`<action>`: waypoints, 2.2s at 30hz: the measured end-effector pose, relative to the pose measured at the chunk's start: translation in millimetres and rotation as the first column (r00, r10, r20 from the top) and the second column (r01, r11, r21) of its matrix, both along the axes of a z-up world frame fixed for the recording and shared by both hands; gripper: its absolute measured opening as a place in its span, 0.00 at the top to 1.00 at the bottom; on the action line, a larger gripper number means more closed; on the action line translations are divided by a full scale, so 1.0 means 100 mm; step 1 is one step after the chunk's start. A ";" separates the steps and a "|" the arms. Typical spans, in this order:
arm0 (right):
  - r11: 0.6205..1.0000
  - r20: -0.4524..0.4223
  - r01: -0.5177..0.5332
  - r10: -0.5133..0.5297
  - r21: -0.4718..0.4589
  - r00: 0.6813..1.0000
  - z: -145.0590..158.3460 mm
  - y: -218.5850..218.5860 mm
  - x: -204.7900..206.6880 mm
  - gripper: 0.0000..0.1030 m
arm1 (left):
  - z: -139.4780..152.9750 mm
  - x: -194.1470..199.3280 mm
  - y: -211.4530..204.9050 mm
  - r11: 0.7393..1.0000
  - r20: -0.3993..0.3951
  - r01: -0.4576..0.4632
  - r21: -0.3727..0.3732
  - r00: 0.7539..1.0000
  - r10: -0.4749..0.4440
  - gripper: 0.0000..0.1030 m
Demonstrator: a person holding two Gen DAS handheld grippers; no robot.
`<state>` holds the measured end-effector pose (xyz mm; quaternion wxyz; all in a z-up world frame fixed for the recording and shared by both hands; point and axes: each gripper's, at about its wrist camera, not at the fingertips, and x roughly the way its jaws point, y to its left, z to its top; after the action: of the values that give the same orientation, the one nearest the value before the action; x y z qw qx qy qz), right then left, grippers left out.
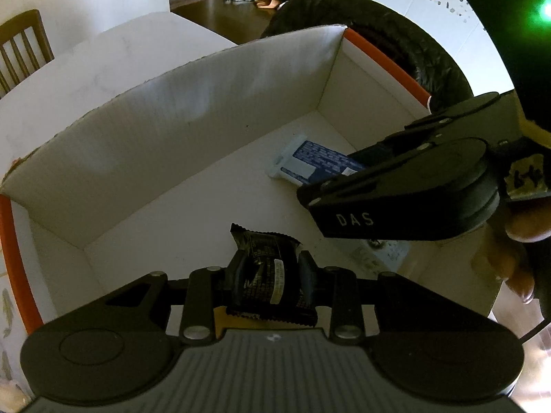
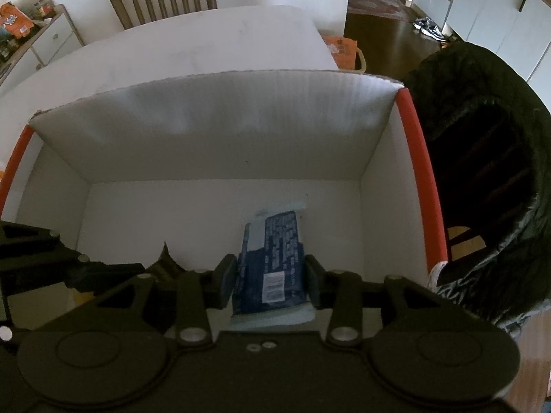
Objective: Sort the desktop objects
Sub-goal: 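Lower both grippers into the shoebox and open them to drop the bars, then move both grippers back from the shoebox over the snack pile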
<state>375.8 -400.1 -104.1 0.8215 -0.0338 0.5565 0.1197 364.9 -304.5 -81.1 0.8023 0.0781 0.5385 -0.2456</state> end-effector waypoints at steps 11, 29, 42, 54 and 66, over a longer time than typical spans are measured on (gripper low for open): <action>1.000 0.013 -0.001 0.000 0.021 1.000 0.05 -0.06 -0.04 0.50 | 0.12 -0.13 0.08 0.998 0.027 -0.025 -0.053 0.999 0.026 0.50; 0.996 0.074 0.006 -0.012 0.089 0.997 0.50 -0.15 -0.37 0.45 | 0.58 -0.53 0.32 0.992 0.128 -0.005 -0.128 0.992 0.022 0.50; 0.989 0.124 0.016 -0.034 0.144 0.992 0.81 0.00 -0.80 0.45 | 0.85 -0.91 0.67 0.981 0.182 -0.005 -0.196 0.982 0.041 0.50; 0.990 0.160 -0.025 0.002 0.141 0.987 0.95 0.46 -1.08 0.45 | 1.02 -1.23 1.19 0.970 0.195 -0.035 -0.240 0.977 0.083 0.50; 0.985 0.176 -0.054 0.024 0.163 0.984 1.01 1.00 -1.30 0.39 | 1.09 -1.48 1.85 0.970 0.214 -0.099 -0.220 0.966 0.148 0.45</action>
<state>245.7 -300.2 -3.0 0.8643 0.0139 0.4699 0.1786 217.0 -119.2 27.6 0.8765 -0.0121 0.4177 -0.2390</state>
